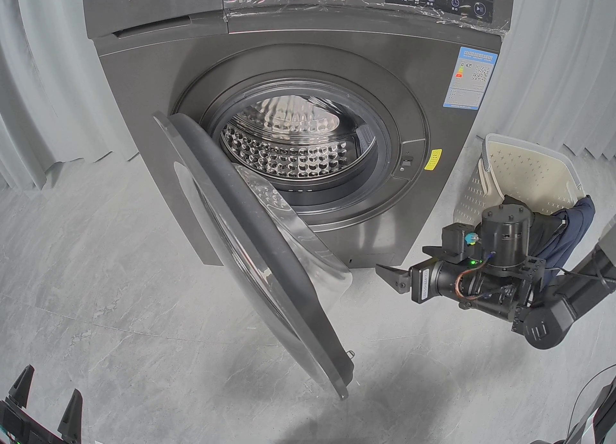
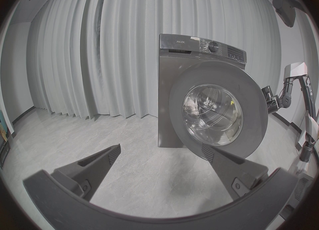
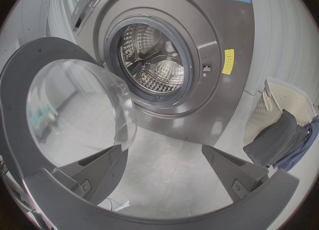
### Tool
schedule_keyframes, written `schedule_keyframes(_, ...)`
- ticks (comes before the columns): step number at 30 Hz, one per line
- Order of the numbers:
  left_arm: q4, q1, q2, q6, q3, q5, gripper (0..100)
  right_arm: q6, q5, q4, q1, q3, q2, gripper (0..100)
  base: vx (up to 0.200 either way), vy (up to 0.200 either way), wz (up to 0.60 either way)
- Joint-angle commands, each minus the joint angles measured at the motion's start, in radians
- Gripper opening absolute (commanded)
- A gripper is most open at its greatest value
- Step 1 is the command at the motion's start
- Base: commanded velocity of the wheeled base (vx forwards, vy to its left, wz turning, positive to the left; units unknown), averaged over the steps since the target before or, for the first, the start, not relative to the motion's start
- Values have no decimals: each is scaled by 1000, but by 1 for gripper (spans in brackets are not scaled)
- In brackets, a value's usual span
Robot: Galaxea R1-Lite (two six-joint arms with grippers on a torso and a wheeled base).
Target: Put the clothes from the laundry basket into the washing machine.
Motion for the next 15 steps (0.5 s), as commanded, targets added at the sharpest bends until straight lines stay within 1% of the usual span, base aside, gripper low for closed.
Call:
schedule_keyframes(1,0,0,-13,0,18,0,100,-2,-1,-26,-12,-75,123,100,0,0,0)
schedule_keyframes(4,0,0,-12,0,18,0,100,-2,0,-26,-2,-144,182,100,0,0,0)
schedule_keyframes(7,0,0,-12,0,18,0,100,-2,2,-26,4,-184,208,100,0,0,0)
schedule_keyframes(9,0,0,-12,0,18,0,100,-2,2,-24,7,-188,211,100,0,0,0)
schedule_keyframes(10,0,0,-13,0,18,0,100,-2,4,-26,44,-193,214,100,0,0,0)
schedule_keyframes(15,0,0,-13,0,18,0,100,1,2,-29,90,-187,208,100,0,0,0)
